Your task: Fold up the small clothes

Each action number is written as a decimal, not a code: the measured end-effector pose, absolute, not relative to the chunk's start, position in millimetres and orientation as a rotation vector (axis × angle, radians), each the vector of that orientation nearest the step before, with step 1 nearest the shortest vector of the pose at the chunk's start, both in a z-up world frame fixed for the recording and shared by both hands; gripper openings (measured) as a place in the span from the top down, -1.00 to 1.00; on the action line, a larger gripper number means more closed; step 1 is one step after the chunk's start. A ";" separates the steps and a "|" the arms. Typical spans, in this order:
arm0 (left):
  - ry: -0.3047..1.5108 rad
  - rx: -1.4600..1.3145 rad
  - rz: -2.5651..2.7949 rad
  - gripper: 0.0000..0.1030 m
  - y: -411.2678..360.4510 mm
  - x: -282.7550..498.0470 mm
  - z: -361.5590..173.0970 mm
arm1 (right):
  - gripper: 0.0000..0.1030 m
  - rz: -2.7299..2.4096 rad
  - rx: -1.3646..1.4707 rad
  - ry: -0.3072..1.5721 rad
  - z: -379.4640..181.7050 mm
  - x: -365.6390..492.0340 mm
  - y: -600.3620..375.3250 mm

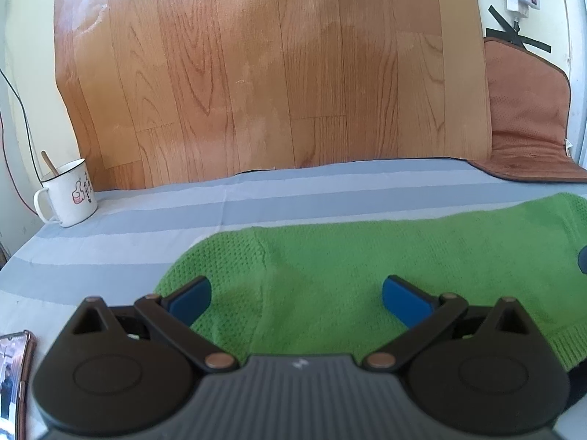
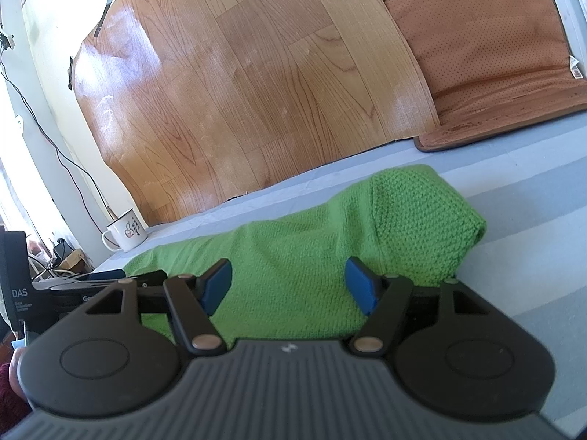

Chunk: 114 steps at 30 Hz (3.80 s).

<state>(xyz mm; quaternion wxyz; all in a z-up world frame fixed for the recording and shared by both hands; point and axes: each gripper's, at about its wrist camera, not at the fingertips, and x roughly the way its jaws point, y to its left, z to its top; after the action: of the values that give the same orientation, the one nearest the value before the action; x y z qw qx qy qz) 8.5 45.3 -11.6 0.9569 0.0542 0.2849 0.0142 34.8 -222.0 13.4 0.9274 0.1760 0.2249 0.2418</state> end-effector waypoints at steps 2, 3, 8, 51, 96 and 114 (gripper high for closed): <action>0.580 0.110 0.028 -1.00 45.4 8.6 -11.4 | -0.37 0.496 0.360 0.461 12.6 34.9 -222.2; 0.580 0.110 0.028 -1.00 44.9 8.1 -11.5 | -0.37 0.496 0.361 0.461 12.4 34.7 -222.8; 0.580 0.110 0.029 -1.00 45.1 8.5 -11.2 | -0.37 0.494 0.361 0.461 12.4 34.3 -222.2; 0.567 0.016 -0.193 -0.73 46.1 -4.2 -4.4 | -0.69 0.271 0.617 0.596 16.8 16.7 -311.3; 0.662 -0.363 0.037 -0.99 165.7 1.8 15.4 | -0.37 0.746 0.233 0.522 69.6 45.9 -128.6; 0.745 -0.451 -0.134 -1.00 184.5 -61.4 37.1 | -0.76 0.849 0.446 0.737 12.3 80.8 -131.7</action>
<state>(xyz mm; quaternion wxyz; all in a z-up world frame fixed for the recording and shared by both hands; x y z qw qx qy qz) -61.4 184.5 37.1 0.9045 -0.2183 0.3605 -0.0648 80.8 -131.7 12.3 0.8225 0.2098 0.3466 0.3992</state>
